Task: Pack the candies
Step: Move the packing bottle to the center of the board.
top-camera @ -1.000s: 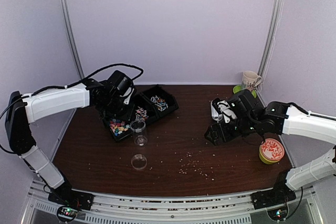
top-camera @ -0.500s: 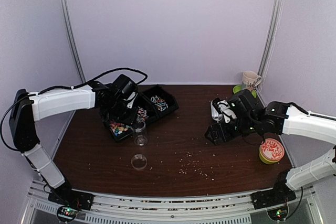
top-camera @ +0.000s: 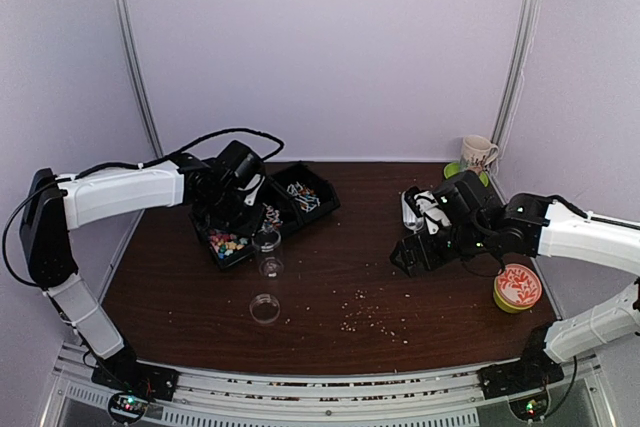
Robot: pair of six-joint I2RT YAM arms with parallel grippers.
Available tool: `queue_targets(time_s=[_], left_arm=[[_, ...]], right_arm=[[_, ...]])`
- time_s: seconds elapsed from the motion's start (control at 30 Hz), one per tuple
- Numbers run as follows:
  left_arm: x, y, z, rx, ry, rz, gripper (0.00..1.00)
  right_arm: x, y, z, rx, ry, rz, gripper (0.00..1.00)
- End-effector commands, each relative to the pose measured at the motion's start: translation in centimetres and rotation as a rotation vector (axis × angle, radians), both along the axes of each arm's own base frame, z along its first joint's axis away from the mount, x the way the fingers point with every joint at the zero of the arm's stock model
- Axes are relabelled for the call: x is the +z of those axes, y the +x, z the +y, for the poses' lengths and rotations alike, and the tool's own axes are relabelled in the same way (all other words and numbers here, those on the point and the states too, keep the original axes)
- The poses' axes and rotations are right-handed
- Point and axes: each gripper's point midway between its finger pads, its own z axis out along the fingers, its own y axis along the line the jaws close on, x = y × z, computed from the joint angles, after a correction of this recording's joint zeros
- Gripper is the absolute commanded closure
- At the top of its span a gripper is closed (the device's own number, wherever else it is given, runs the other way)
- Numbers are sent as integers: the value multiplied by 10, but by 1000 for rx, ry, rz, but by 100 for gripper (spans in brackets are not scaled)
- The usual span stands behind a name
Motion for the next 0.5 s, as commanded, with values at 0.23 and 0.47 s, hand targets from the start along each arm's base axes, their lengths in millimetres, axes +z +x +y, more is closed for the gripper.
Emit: queue_targets(time_s=[0.23,0.47], left_arm=[[28,6,-47,-105,-121,-30,100],[36,12,-83,-162,-169,-27,100]], right_arm=[[13,4,-1,-12,8,-38,1],[14,12,-21,-113,-41,-77,0]])
